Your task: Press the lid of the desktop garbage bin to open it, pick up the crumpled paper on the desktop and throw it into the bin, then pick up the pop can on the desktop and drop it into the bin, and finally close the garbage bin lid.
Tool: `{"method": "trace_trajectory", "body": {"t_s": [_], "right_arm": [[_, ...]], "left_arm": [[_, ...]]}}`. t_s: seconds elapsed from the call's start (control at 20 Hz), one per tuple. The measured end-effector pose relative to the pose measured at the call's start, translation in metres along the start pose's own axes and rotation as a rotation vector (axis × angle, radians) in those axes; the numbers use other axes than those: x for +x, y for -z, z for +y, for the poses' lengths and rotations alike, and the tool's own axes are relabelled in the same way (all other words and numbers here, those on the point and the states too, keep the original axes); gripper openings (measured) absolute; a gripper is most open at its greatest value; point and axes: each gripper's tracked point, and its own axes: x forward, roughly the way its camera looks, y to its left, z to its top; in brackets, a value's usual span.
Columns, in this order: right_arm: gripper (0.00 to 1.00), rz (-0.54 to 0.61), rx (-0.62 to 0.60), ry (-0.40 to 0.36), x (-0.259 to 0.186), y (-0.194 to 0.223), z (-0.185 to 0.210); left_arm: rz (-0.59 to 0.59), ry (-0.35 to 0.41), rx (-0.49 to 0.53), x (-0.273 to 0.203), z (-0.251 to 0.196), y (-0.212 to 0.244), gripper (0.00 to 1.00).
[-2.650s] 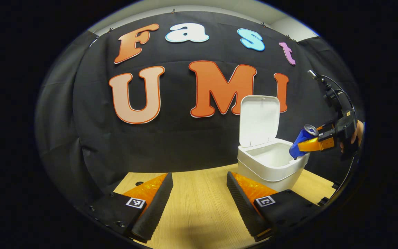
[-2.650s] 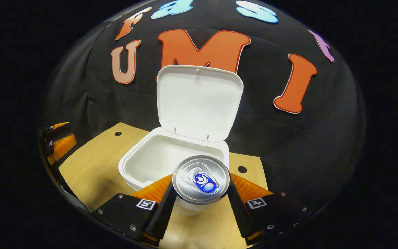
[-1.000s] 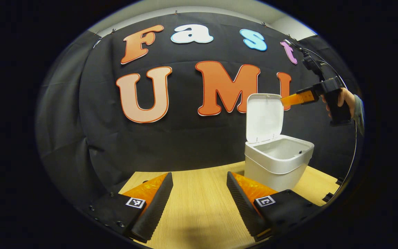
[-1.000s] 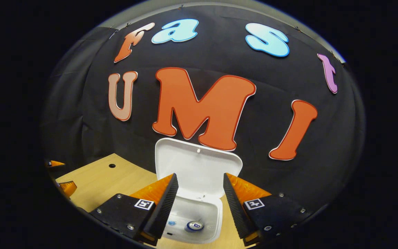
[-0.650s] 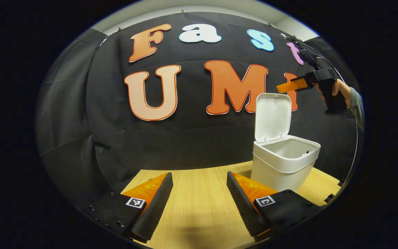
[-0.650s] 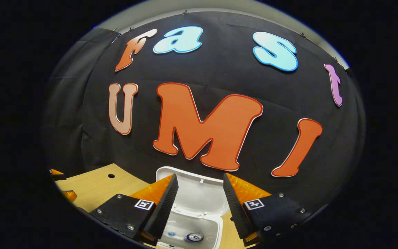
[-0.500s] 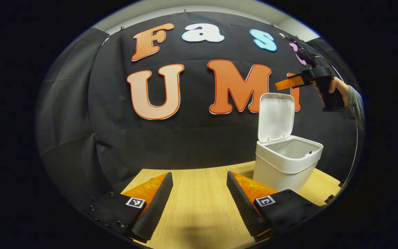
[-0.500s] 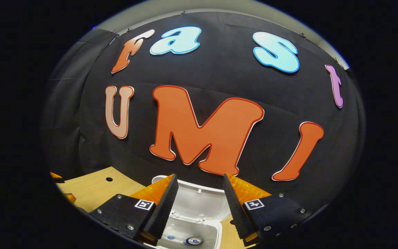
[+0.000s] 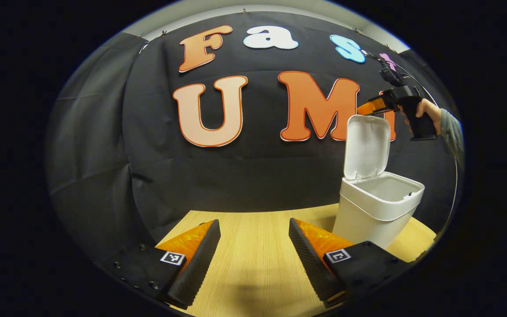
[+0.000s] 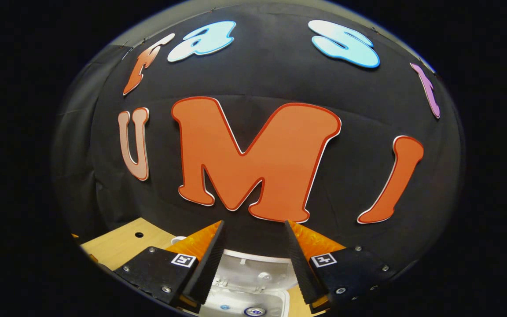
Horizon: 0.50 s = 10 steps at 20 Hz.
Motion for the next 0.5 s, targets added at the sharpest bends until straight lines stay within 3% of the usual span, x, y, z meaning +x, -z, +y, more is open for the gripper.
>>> {"method": "trace_trajectory", "body": {"t_s": [0.5], "right_arm": [[0.77,0.078,0.047,-0.049,-0.036,0.034,0.011]], "left_arm": [[0.007,0.054,-0.003,0.005,-0.018,0.0,1.0]]}}
